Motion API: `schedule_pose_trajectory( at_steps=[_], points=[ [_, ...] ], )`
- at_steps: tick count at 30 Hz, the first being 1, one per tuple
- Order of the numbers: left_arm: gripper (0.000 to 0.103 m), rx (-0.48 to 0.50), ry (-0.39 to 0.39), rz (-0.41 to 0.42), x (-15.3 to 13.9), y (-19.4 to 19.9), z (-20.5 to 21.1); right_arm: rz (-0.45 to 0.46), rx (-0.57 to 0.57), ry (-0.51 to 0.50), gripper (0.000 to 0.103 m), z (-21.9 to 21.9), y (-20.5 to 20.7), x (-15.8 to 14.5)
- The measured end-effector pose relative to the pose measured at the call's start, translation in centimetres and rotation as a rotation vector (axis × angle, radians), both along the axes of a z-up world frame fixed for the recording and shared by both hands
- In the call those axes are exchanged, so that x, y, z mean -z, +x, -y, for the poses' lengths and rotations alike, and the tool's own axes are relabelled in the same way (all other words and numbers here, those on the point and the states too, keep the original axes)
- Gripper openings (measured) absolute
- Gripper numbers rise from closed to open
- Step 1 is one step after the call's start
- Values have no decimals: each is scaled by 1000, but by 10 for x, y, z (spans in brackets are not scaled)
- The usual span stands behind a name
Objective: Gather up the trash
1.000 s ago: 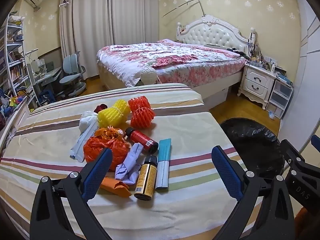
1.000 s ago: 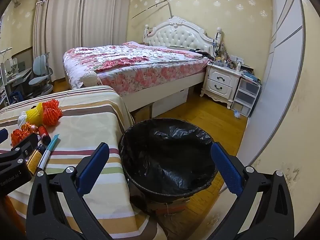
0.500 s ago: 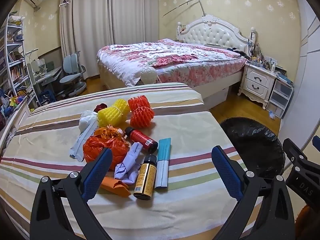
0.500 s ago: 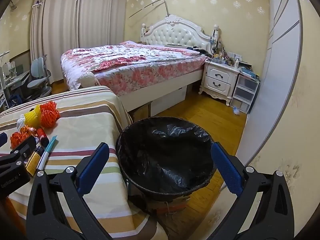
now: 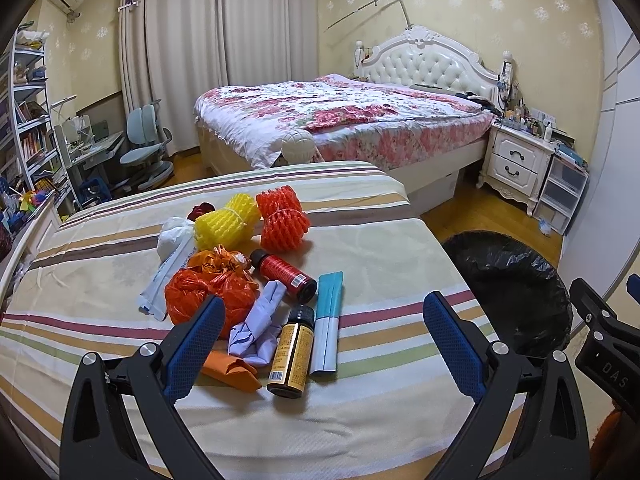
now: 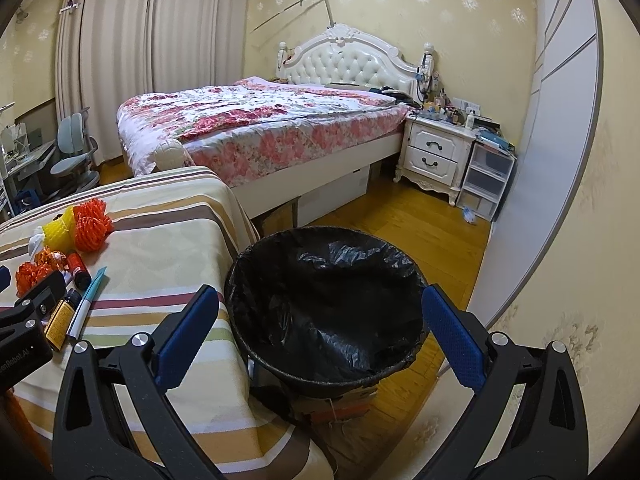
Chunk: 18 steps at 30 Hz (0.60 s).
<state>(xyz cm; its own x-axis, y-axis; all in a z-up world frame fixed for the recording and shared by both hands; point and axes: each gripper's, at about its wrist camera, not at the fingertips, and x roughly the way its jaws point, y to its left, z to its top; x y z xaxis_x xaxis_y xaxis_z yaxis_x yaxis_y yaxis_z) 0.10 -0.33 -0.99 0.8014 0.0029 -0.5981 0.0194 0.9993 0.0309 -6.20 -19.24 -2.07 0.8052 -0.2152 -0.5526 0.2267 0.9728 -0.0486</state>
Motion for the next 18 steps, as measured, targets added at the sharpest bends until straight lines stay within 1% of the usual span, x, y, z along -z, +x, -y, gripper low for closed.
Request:
schedule_pose_trajectory(
  at_steps=[18],
  points=[
    [96,1,-2,-4,1,1,0,0,0,2,99,0,0,0]
  ],
)
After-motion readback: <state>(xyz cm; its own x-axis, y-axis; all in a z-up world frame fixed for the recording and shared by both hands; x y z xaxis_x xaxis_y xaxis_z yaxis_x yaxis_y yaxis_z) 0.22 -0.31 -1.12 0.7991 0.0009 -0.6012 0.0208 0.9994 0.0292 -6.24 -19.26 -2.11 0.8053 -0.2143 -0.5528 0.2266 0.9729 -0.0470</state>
